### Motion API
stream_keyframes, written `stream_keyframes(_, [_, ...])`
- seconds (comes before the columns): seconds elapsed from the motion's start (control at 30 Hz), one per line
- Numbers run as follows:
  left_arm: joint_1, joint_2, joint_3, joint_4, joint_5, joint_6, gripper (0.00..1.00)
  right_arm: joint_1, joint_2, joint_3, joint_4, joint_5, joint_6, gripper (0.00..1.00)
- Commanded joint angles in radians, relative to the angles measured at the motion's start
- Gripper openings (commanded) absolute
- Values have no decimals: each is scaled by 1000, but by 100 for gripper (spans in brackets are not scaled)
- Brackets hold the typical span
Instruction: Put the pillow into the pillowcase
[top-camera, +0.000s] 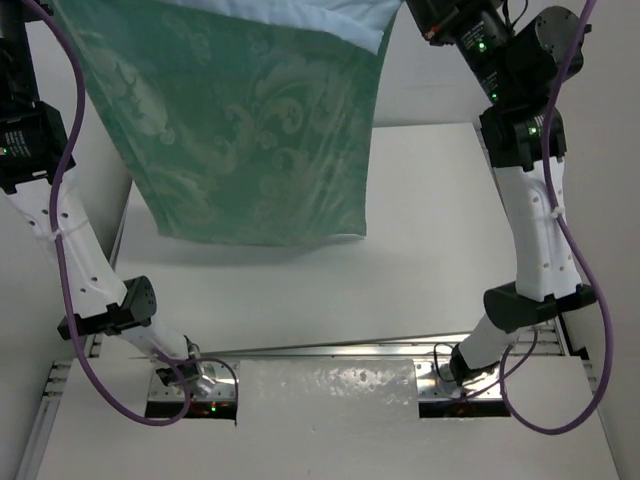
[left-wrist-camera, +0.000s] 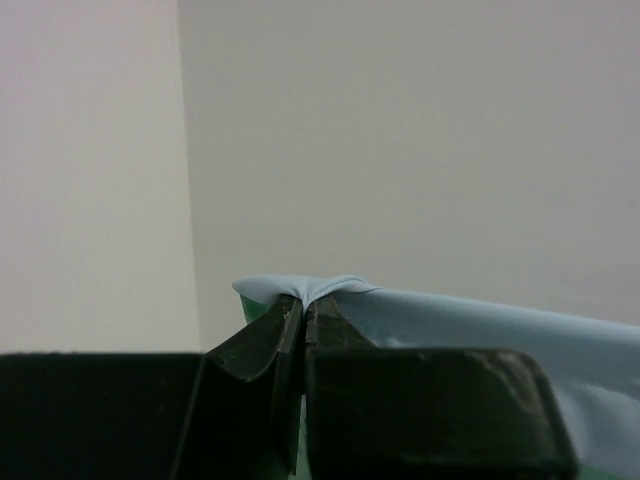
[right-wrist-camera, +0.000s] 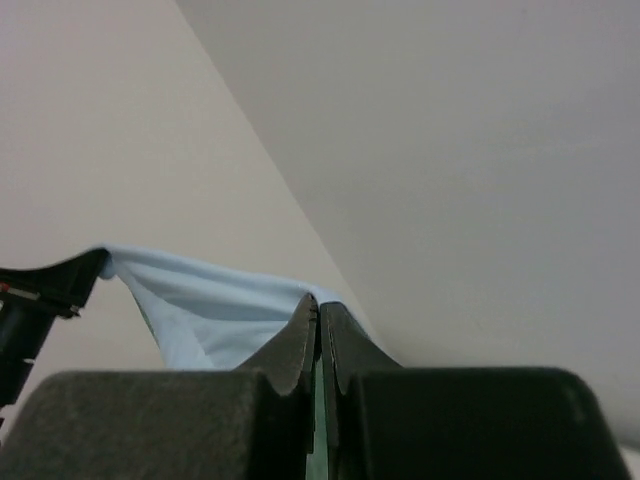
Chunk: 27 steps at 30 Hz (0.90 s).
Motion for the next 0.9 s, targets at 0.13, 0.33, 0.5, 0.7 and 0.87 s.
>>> stream_keyframes(0.13, [49,-98,-234,123,-220,68,0,-36,-252,-465,207,212,-38,0])
stream_keyframes(0.33, [48,-44,41,197,-294,103,0,-36,-86,31,139,161,-84,0])
stream_keyframes(0.5, [48,-115,-174,131,-239,66,0,-35,-341,-621,304,212,-18,0])
stream_keyframes(0.7, [48,-158,-220,142,141,-32,0,155,-115,-479,149,20,-102,1])
stream_keyframes(0.87, [48,-161,-229,152,236,-125,0,323,205,-43,-181,-55,-248,51])
